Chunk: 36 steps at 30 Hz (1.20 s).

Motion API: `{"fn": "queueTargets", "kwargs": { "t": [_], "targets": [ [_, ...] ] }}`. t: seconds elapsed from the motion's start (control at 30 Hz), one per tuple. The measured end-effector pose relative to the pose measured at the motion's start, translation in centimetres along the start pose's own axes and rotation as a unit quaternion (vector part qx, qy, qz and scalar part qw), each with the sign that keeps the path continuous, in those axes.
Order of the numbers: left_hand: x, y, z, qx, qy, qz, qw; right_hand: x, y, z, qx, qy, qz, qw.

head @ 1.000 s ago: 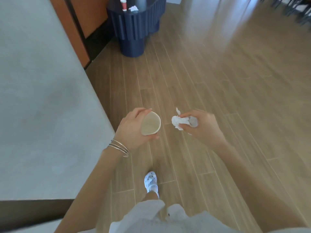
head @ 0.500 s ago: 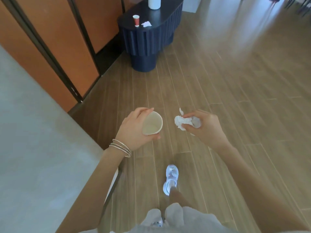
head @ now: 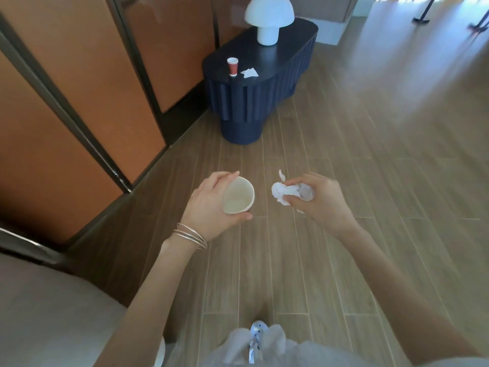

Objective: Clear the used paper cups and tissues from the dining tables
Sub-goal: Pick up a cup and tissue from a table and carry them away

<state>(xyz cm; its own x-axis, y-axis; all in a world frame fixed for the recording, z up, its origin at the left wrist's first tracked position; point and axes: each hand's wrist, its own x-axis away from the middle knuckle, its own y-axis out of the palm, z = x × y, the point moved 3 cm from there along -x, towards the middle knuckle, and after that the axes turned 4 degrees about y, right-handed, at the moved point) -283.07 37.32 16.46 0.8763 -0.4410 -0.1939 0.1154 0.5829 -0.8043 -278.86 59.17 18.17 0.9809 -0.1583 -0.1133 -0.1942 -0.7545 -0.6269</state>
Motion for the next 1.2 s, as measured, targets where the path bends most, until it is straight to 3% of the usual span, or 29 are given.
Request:
{"fn": "queueTargets", "kwargs": {
  "t": [0.27, 0.67, 1.2],
  "targets": [
    [-12.0, 2.6, -5.4, 0.02, -0.027, -0.012, 0.999, -13.3, 1.7, 3.2, 0.021, -0.007, -0.015, 1.0],
    [-37.5, 1.0, -15.8, 0.008, 0.019, -0.001, 1.0, -39.0, 3.3, 3.8, 0.029, -0.013, 0.032, 0.999],
    [-65.7, 2.3, -26.8, 0.004, 0.004, -0.011, 1.0, -69.5, 6.7, 10.4, 0.008, 0.017, 0.003, 1.0]
  ]
}}
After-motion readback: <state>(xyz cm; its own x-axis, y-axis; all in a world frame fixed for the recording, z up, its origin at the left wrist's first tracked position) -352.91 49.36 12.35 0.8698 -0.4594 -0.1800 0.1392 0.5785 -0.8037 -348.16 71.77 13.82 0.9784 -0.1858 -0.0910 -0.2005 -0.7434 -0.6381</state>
